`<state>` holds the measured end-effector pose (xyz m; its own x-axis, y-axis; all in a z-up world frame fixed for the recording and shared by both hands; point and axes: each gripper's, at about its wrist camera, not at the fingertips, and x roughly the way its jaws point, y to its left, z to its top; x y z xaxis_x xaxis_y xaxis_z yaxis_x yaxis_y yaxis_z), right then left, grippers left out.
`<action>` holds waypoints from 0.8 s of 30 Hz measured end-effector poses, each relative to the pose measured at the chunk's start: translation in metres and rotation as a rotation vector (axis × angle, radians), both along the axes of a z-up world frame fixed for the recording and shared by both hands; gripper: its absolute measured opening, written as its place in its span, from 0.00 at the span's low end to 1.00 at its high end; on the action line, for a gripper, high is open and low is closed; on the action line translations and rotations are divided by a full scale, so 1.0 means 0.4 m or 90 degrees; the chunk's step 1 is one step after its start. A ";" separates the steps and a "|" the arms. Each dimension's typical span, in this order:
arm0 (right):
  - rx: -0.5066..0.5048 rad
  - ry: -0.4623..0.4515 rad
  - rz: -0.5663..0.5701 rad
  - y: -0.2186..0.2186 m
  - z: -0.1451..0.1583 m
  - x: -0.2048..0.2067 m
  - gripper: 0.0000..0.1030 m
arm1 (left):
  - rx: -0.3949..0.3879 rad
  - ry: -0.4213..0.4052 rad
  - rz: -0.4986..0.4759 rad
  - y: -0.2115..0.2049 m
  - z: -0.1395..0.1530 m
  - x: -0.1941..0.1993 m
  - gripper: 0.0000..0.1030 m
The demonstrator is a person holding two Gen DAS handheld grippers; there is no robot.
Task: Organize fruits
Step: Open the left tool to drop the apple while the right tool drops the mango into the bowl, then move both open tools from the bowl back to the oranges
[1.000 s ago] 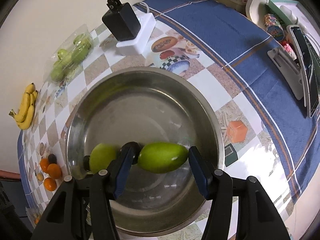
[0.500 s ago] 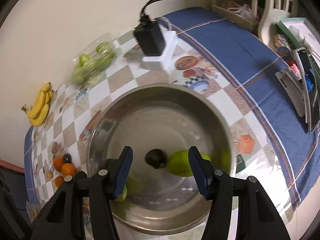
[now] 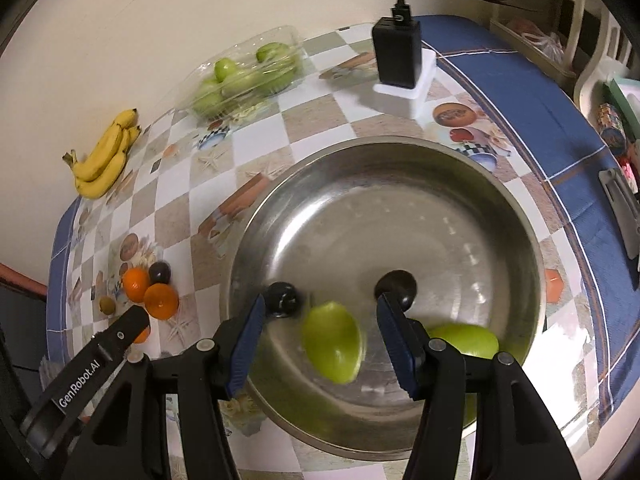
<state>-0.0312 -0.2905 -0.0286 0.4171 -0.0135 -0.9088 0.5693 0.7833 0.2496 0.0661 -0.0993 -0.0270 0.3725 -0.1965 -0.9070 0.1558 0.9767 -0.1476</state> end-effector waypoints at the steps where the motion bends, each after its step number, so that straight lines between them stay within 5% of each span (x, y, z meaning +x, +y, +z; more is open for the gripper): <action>1: -0.001 0.000 0.001 0.002 -0.001 0.001 0.59 | 0.001 -0.001 0.004 0.005 0.000 0.000 0.72; 3: -0.008 0.000 0.003 0.006 -0.002 0.004 0.77 | 0.006 -0.005 0.012 0.009 -0.004 0.002 0.93; 5: -0.021 0.002 0.003 0.007 -0.003 0.005 0.81 | 0.010 -0.005 0.018 0.013 -0.008 0.004 1.00; 14: -0.030 0.007 0.003 0.000 -0.009 0.005 0.84 | 0.024 -0.002 0.027 0.019 -0.019 0.007 1.00; 17: -0.043 0.007 0.006 0.002 -0.008 0.005 1.00 | 0.031 -0.001 0.029 0.023 -0.023 0.008 1.00; 24: -0.048 0.006 0.013 0.006 -0.007 0.007 1.00 | 0.030 -0.005 0.029 0.026 -0.021 0.009 1.00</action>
